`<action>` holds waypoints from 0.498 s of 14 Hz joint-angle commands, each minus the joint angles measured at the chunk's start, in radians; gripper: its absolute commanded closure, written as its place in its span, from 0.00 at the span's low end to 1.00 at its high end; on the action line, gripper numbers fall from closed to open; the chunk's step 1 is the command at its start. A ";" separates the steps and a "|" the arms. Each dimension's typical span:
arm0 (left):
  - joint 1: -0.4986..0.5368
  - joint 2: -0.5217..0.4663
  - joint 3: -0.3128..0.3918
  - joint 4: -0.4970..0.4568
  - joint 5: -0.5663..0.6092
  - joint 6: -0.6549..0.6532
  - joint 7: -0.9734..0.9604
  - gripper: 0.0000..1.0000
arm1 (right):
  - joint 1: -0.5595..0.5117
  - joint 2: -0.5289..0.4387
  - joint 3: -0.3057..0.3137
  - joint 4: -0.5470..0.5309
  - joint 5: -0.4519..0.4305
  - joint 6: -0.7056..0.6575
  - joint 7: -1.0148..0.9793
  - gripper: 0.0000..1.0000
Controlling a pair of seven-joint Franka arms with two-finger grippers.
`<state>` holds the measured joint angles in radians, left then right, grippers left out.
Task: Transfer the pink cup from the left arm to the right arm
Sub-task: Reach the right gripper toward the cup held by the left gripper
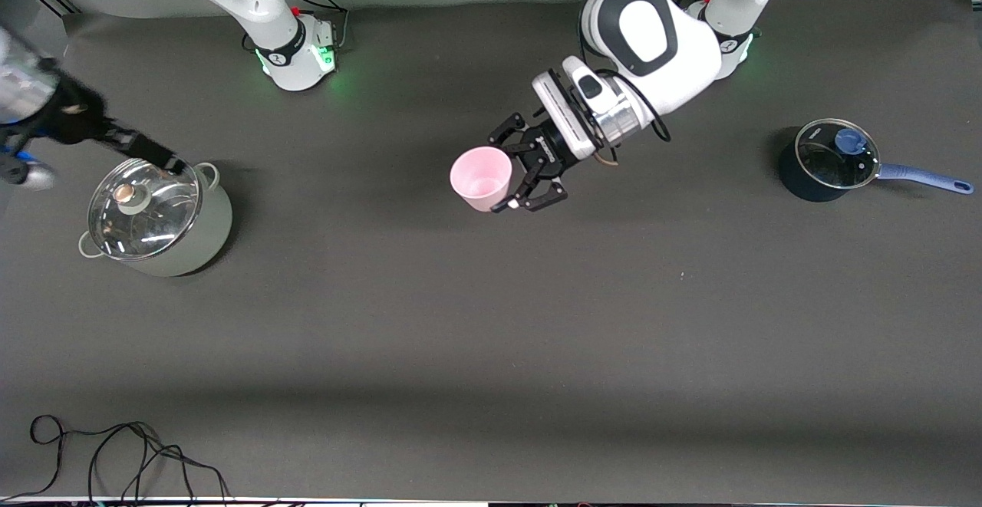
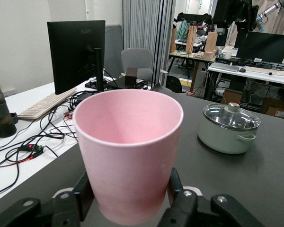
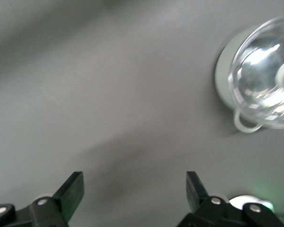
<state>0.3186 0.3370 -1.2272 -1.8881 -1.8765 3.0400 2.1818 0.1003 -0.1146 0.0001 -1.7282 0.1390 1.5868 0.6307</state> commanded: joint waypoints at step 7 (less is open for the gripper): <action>-0.036 -0.021 0.008 0.034 -0.043 0.051 -0.008 0.91 | 0.317 0.266 -0.008 0.419 0.064 -0.011 0.588 0.00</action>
<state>0.2960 0.3372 -1.2273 -1.8689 -1.8907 3.0700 2.1812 0.3519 0.0428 0.0043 -1.4559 0.1929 1.5934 1.1191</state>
